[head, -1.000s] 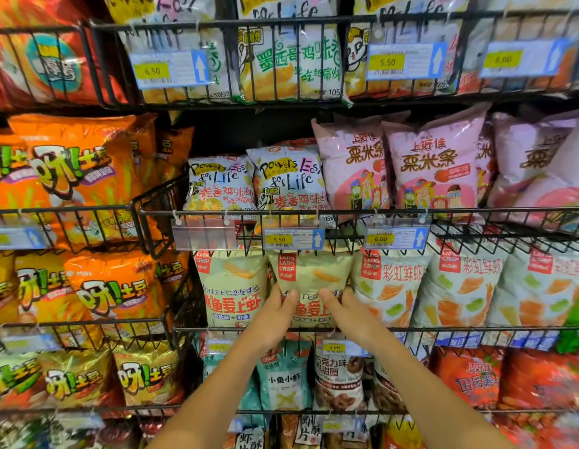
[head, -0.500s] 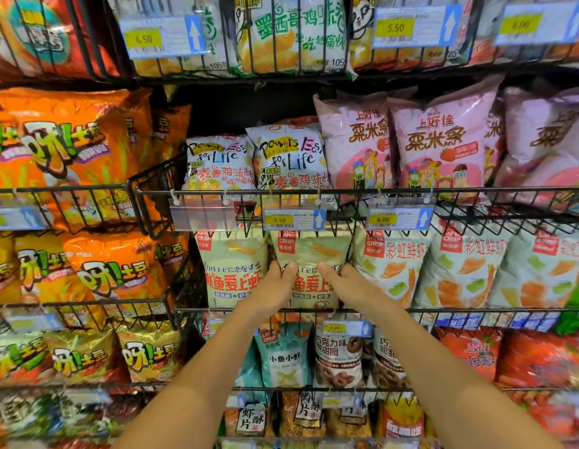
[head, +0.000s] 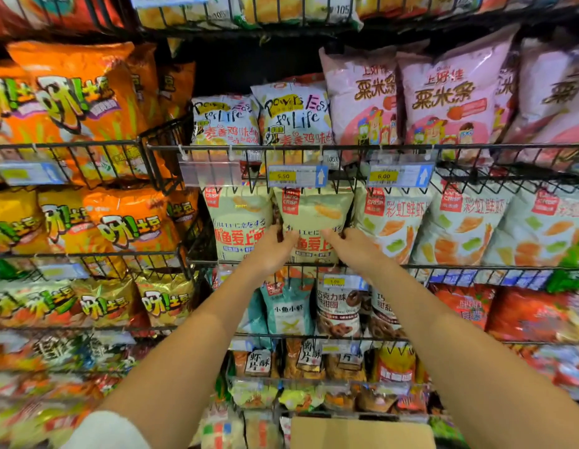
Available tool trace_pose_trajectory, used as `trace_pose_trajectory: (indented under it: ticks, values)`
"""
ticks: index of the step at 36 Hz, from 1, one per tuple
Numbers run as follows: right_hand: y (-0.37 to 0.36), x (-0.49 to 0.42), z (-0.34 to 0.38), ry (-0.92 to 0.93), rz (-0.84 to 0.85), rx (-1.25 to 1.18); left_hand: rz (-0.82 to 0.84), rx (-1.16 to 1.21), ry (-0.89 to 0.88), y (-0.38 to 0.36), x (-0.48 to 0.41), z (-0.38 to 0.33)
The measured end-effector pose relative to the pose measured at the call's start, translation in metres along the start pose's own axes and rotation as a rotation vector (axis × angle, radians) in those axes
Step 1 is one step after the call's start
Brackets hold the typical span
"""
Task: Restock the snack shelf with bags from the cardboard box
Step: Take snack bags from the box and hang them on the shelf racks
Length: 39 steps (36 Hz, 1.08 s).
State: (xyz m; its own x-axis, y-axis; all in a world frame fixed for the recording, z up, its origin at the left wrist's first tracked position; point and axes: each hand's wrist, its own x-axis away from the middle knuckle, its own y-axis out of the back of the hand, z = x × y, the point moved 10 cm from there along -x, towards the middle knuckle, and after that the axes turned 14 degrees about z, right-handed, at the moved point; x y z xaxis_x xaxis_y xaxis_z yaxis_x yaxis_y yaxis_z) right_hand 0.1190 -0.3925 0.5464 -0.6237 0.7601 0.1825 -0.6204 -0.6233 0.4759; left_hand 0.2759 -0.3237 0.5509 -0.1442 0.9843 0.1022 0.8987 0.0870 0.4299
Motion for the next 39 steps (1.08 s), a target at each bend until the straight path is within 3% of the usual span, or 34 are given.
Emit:
trace_pose_trajectory:
  ticks: [5, 7, 11, 16, 27, 39]
  values:
    - [-0.008, 0.034, 0.011, 0.132, -0.07, 0.383, -0.065, -0.445, -0.012, -0.008, 0.043, -0.002]
    - [-0.025, 0.051, 0.008, 0.2, -0.032, 0.529, -0.039, -0.516, -0.011, -0.02, 0.063, 0.008]
    - [-0.05, 0.083, -0.035, 0.035, 0.11, 0.725, 0.103, -0.786, 0.068, -0.055, 0.1, 0.05]
    - [-0.079, 0.132, -0.087, -0.088, 0.184, 0.873, 0.151, -1.015, 0.103, -0.092, 0.153, 0.079]
    - [-0.12, 0.25, -0.152, -0.273, 0.126, 1.024, 0.191, -1.016, 0.036, -0.128, 0.25, 0.115]
    - [-0.165, 0.348, -0.226, -0.404, 0.171, 0.881, 0.343, -0.843, 0.133, -0.181, 0.309, 0.181]
